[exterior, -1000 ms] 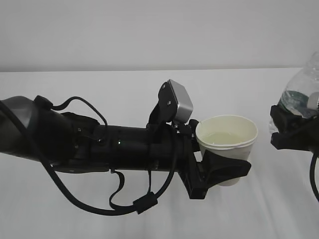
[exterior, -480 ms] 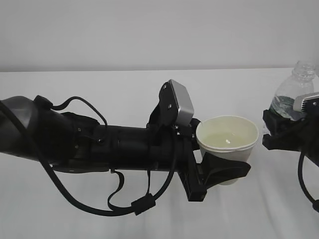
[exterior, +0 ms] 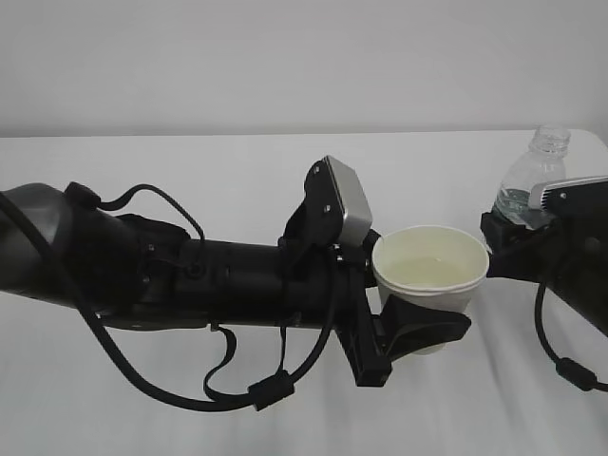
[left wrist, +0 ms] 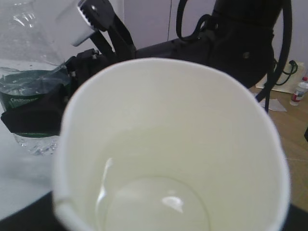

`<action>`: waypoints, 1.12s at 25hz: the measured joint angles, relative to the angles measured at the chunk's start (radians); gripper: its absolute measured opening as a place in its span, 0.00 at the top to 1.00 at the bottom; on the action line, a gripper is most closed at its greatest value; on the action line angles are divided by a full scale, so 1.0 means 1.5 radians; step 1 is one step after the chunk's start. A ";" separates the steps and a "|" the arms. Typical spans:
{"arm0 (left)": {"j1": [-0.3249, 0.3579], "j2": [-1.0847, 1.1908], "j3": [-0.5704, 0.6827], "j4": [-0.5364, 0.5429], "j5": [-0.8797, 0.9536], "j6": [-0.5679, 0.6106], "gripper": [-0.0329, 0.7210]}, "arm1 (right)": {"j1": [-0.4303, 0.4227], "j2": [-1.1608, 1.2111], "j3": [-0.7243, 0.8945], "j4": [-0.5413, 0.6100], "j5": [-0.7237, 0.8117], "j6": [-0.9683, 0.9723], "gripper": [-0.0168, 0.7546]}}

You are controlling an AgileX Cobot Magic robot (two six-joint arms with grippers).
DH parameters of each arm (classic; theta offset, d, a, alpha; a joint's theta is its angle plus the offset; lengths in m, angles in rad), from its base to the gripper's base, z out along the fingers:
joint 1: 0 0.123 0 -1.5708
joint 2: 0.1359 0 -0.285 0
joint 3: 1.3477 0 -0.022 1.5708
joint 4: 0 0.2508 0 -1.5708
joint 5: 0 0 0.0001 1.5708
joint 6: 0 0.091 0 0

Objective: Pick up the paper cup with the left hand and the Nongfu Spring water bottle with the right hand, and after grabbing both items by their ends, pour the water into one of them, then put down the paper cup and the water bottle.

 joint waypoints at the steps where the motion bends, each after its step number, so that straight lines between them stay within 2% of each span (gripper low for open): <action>1: 0.000 0.000 0.000 0.000 0.003 0.000 0.34 | 0.000 0.007 -0.007 0.000 0.000 0.000 0.44; 15: 0.000 0.000 0.000 0.014 0.008 0.002 0.34 | 0.000 0.090 -0.092 0.001 -0.001 0.001 0.44; 28: 0.000 0.000 0.000 0.015 0.019 0.003 0.34 | 0.000 0.111 -0.100 0.001 -0.004 0.001 0.44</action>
